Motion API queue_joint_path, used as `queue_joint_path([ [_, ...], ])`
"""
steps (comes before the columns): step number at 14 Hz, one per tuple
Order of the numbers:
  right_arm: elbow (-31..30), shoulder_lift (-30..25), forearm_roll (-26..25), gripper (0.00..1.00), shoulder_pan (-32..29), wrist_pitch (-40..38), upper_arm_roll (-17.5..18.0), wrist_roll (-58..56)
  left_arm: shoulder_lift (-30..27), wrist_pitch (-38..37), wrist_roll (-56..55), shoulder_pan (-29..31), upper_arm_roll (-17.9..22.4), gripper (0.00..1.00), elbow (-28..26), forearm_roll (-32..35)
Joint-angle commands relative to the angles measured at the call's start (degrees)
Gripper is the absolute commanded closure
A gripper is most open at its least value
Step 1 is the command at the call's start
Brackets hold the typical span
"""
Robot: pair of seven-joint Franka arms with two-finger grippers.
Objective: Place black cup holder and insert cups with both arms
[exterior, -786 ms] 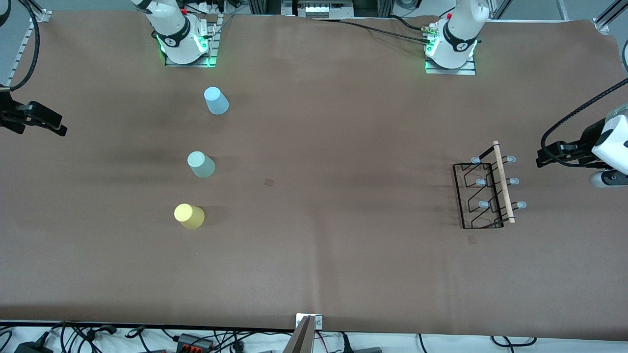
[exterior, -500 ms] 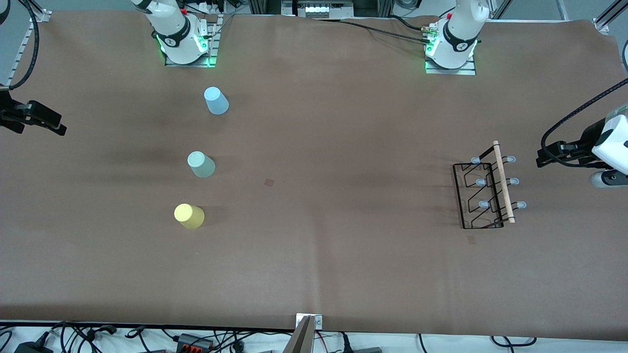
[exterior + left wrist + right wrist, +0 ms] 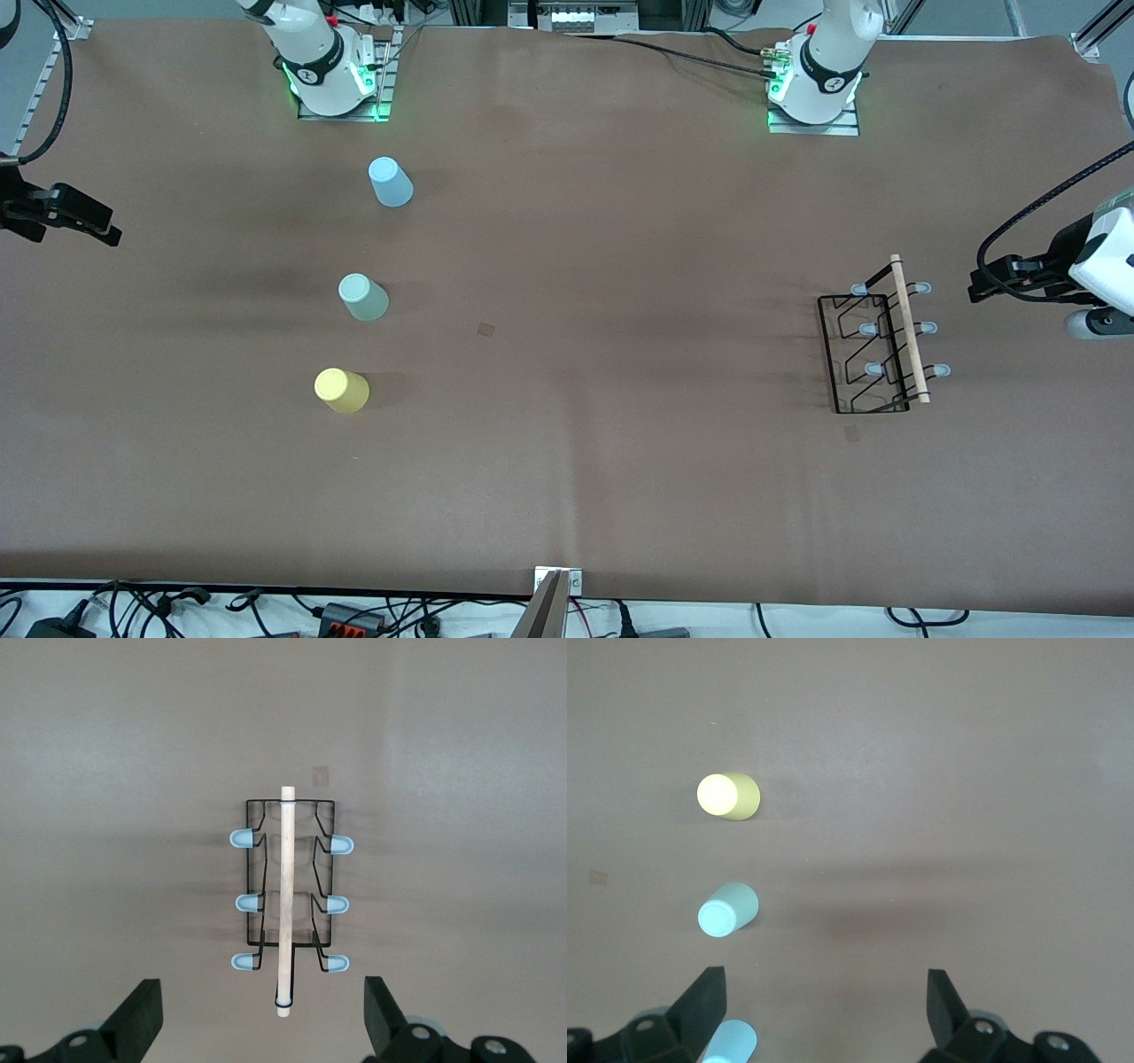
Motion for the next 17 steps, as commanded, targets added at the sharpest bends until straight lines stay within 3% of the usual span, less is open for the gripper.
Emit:
queue_joint_path([
  [1, -0.72, -0.35, -0.52, 0.00, -0.81, 0.36, 0.96, -0.79, 0.55, -0.83, 0.08, 0.31, -0.33, 0.00, 1.33, 0.89],
  [5, -0.46, -0.35, -0.43, 0.00, -0.38, 1.50, 0.96, 0.09, 0.55, -0.75, 0.26, 0.31, -0.33, 0.00, 0.90, 0.46],
  [9, -0.46, 0.09, -0.26, 0.00, 0.33, 1.68, 0.96, 0.18, 4.23, -0.49, 0.35, -0.05, -0.51, 0.00, 0.54, 0.37],
  [11, -0.54, 0.53, -0.26, 0.00, 0.24, 1.33, 0.96, 0.09, 7.56, 3.18, 3.49, 1.36, -0.34, 0.00, 0.19, -0.42],
  [14, -0.63, 3.94, -0.52, 0.00, 1.46, 1.24, 0.96, 0.44, 7.93, 11.88, 5.62, 2.07, -0.25, 0.00, -7.69, 0.19],
  [17, -0.46, 9.74, -0.43, 0.00, 4.70, 2.11, 0.96, 0.97, 7.84, 14.63, 5.62, 2.07, -0.16, 0.00, -11.14, 0.81],
])
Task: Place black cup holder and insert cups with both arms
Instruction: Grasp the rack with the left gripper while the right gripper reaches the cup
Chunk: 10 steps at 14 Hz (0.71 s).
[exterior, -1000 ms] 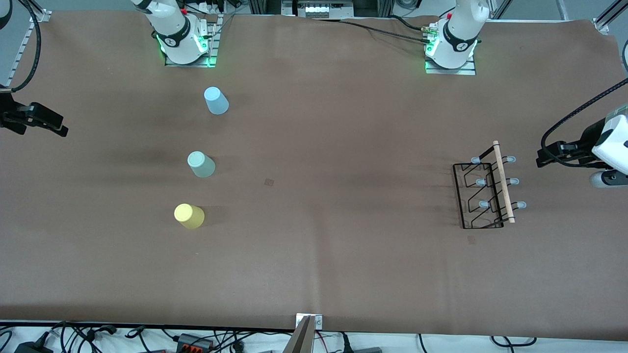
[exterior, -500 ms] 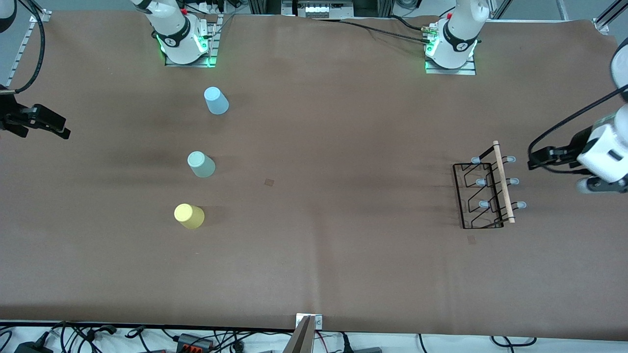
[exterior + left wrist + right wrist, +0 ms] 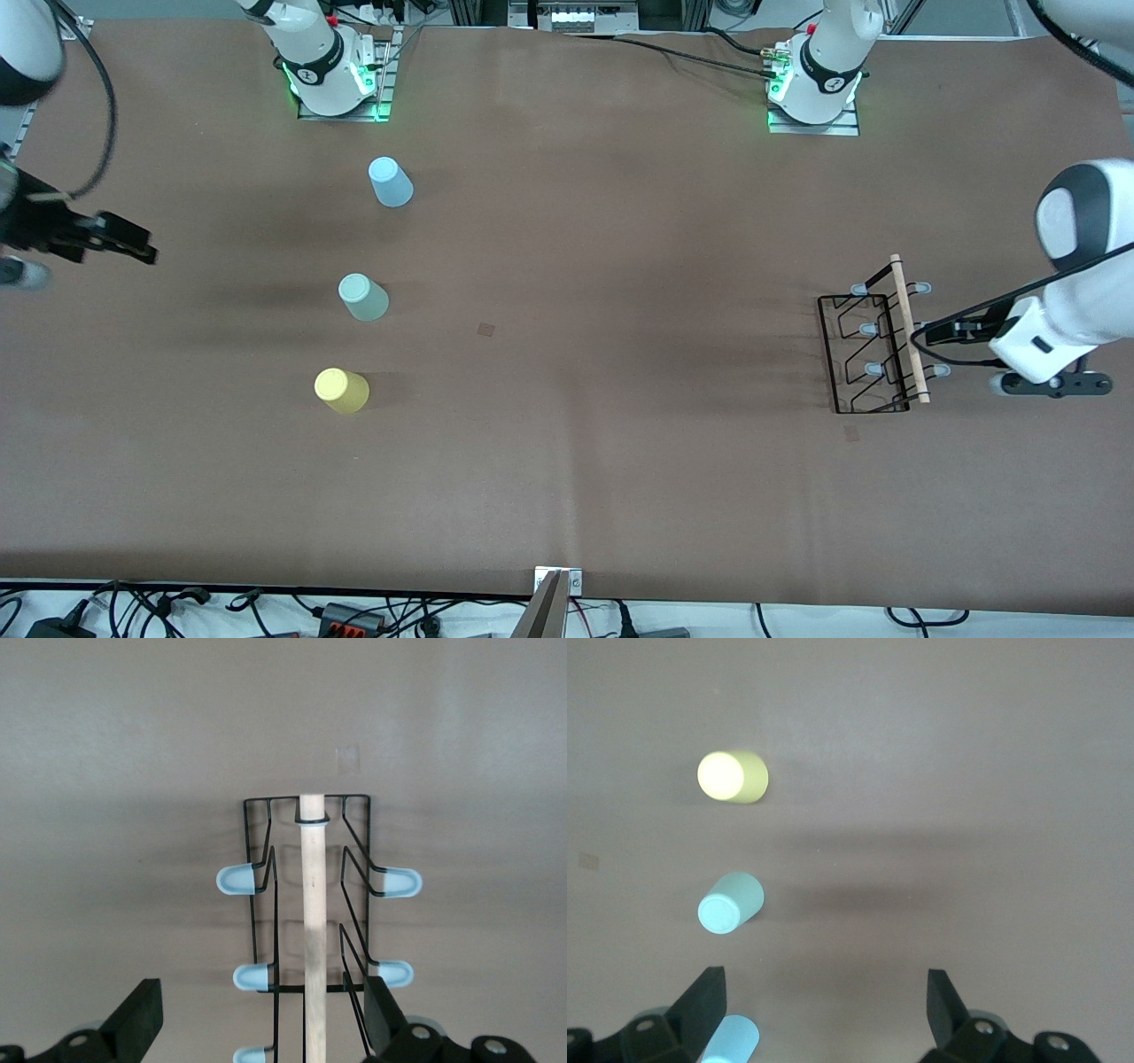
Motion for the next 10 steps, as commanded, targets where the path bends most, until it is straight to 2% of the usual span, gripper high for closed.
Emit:
queue_joint_path([
  [1, 0.43, 5.16, -0.96, 0.00, 4.65, 1.49, -0.02, 2.15, -1.90, 1.46, 1.17, 0.00, -0.25, 0.06, -3.75, 0.83],
  [4, -0.01, 8.86, -0.18, 0.00, 7.30, 3.15, 0.06, 5.86, -2.86, 1.99, -0.06, -0.44, -0.51, 0.08, -6.64, 0.83],
  [6, -0.71, 10.61, 0.08, 0.00, 8.53, 5.09, 0.15, 6.30, -4.97, 2.69, -2.25, -0.62, -1.12, 0.15, -10.68, 0.83],
  [7, -1.50, 11.49, 0.43, 0.00, 9.32, 6.14, 0.15, 7.43, -5.68, 3.13, -2.43, -0.53, -2.17, 0.20, -11.83, 0.83],
  [10, -6.41, 12.47, 0.44, 0.00, 11.52, 10.97, 0.15, 8.76, -6.12, 5.32, -2.87, -0.45, -2.62, 0.24, -14.03, 0.83],
])
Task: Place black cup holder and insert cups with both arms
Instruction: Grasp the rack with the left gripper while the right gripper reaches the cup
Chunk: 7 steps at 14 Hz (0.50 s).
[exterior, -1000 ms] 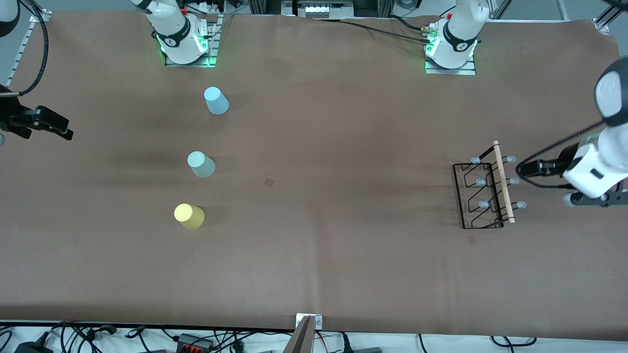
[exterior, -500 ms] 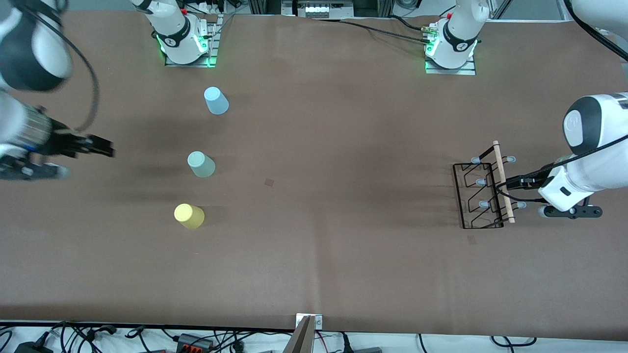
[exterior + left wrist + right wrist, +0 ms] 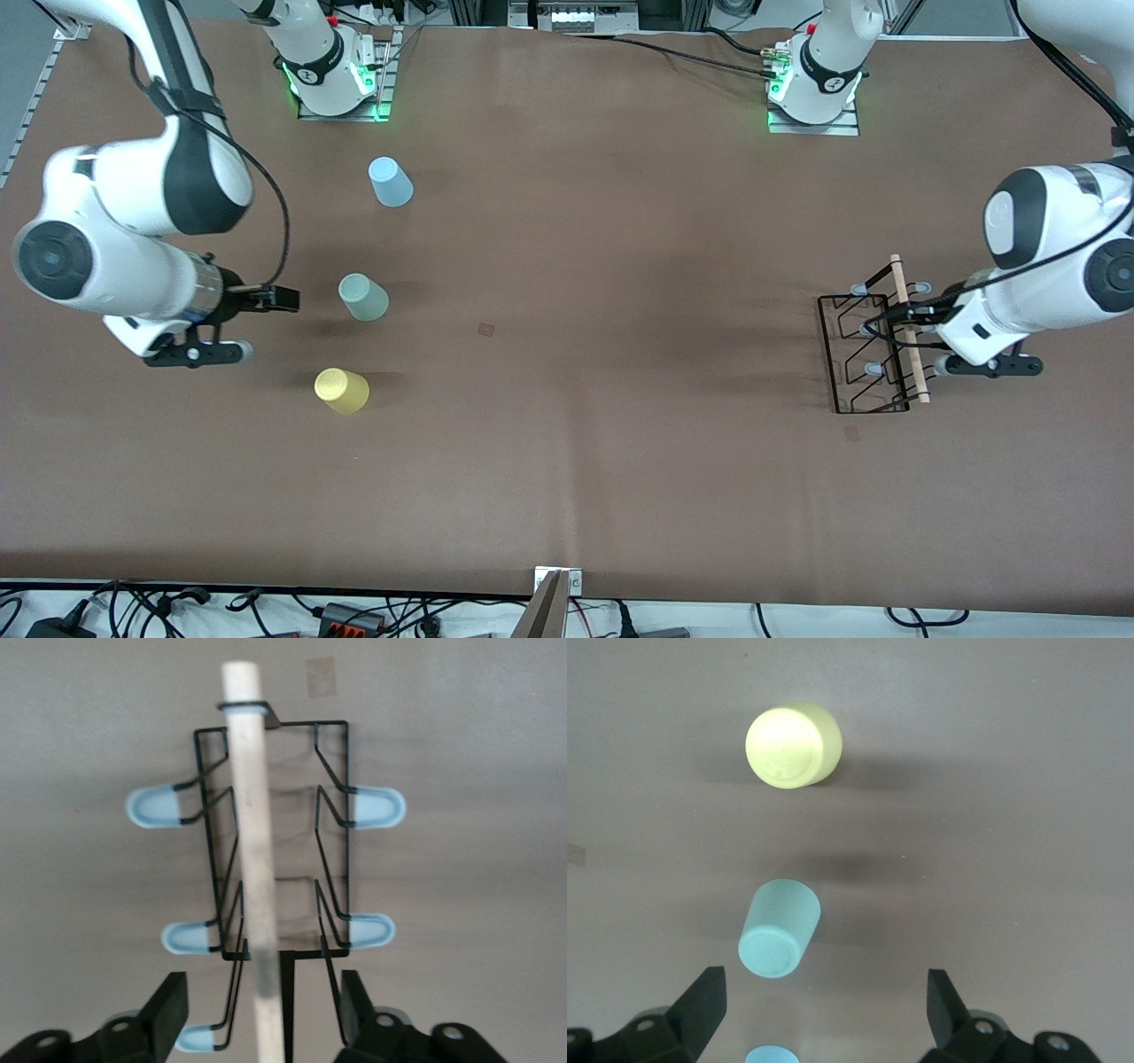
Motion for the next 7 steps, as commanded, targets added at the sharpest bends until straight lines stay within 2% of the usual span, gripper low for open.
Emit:
queue_joint_path([
  [1, -6.10, -0.62, 0.46, 0.00, 1.99, 4.68, -0.13, 3.67, -2.76, 4.72, -1.40, 0.14, -0.46, 0.24, -5.43, 0.83],
  [4, -11.73, -1.23, 0.55, 0.00, 4.09, 9.52, -0.13, 7.28, -2.94, 8.35, -2.11, 0.05, -0.46, 0.32, -8.52, 0.83],
  [7, -15.25, -1.50, 0.64, 0.00, 5.59, 13.21, -0.05, 10.37, -3.03, 7.74, -2.37, 0.05, -0.46, 0.54, -8.43, 0.83],
])
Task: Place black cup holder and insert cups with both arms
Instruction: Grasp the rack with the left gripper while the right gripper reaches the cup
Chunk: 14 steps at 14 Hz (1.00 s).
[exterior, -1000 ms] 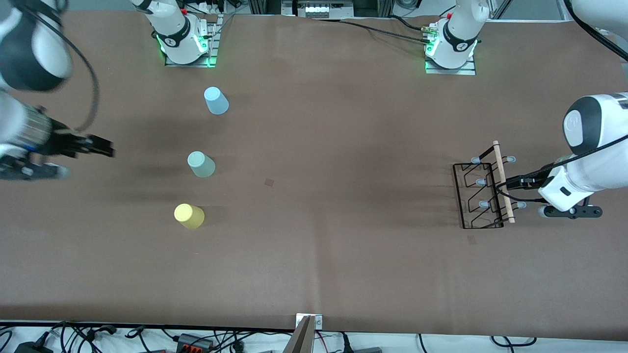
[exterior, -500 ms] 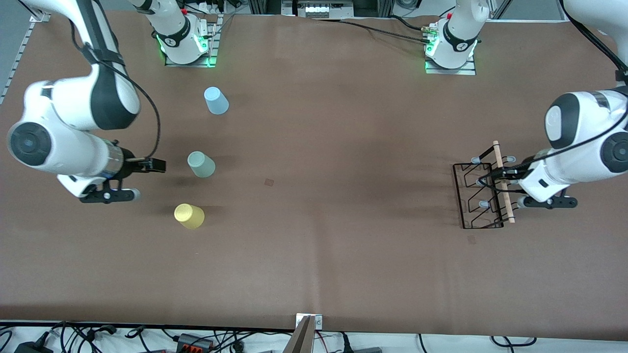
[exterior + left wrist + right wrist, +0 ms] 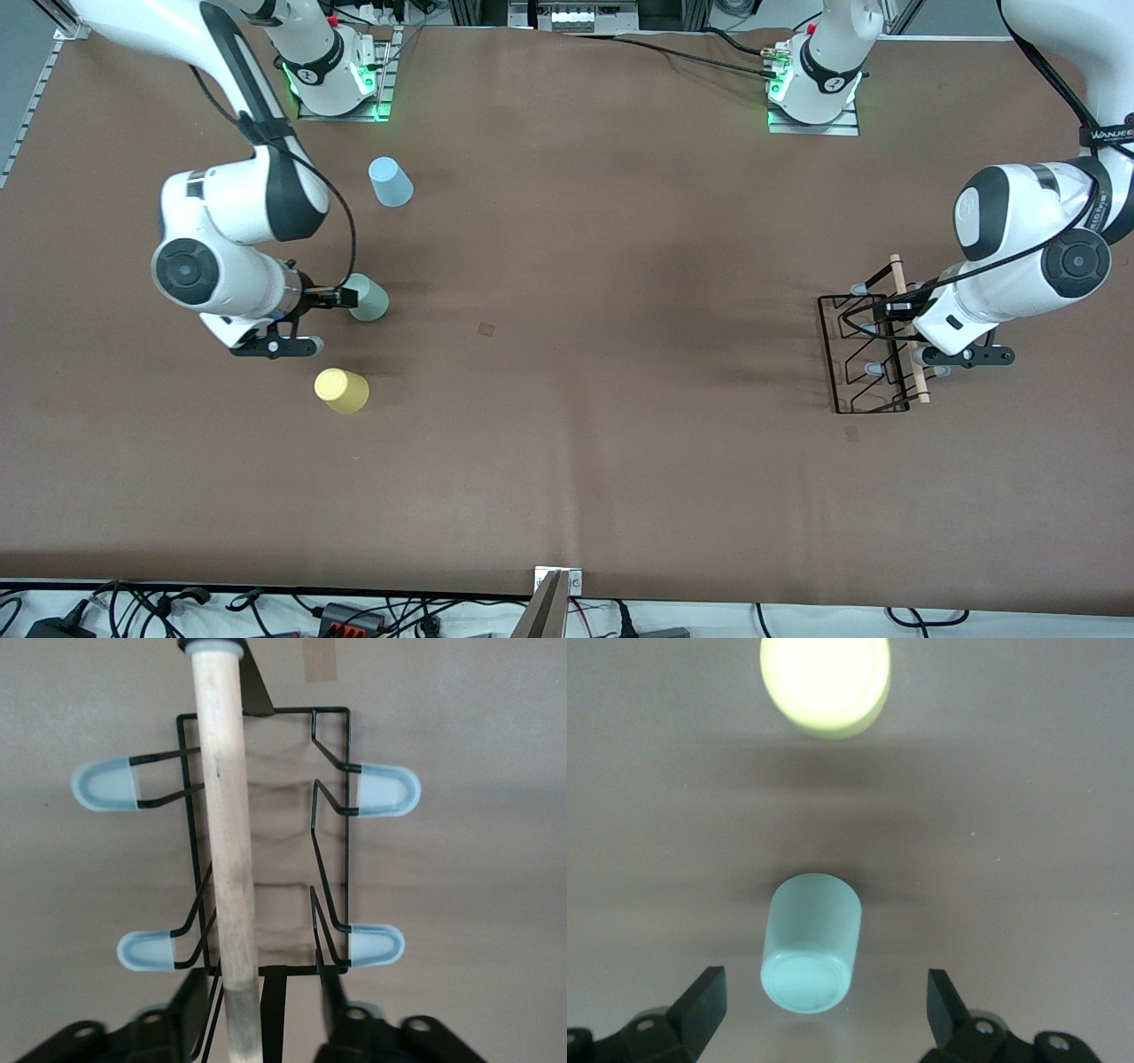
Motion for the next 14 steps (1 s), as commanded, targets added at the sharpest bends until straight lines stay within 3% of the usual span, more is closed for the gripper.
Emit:
queue_joint_path([
  [1, -4.67, -2.22, 0.59, 0.00, 0.96, 3.61, -0.12, 2.68, -2.08, -0.60, -1.18, 0.09, -0.28, 0.64, -1.62, 0.83],
  [4, -7.39, -2.05, 1.12, 0.00, 1.04, 6.25, 1.19, 5.49, -2.25, -3.24, -1.01, 0.09, -0.46, 0.94, -1.01, 0.83],
  [5, -8.53, -1.79, 1.12, 0.00, 1.13, 7.74, 1.28, 5.93, -2.52, -3.86, -0.48, -0.17, -0.81, 0.99, -0.83, 0.83],
  [7, -9.25, -1.26, 1.12, 0.00, 0.96, 9.25, 1.37, 7.51, -2.70, -6.83, -2.40, -0.35, -3.35, 0.99, 1.26, 0.65],
  [11, -10.12, -1.17, 1.21, 0.00, 0.96, 9.25, 1.28, 10.06, 0.46, -20.18, -11.18, -1.31, -10.19, 0.99, 14.52, -0.14],
  [14, -10.39, -0.21, 2.69, 0.00, 0.87, 10.12, 1.37, 10.33, 3.27, -24.34, -25.92, -6.39, -15.12, 0.99, 20.33, -2.77],
])
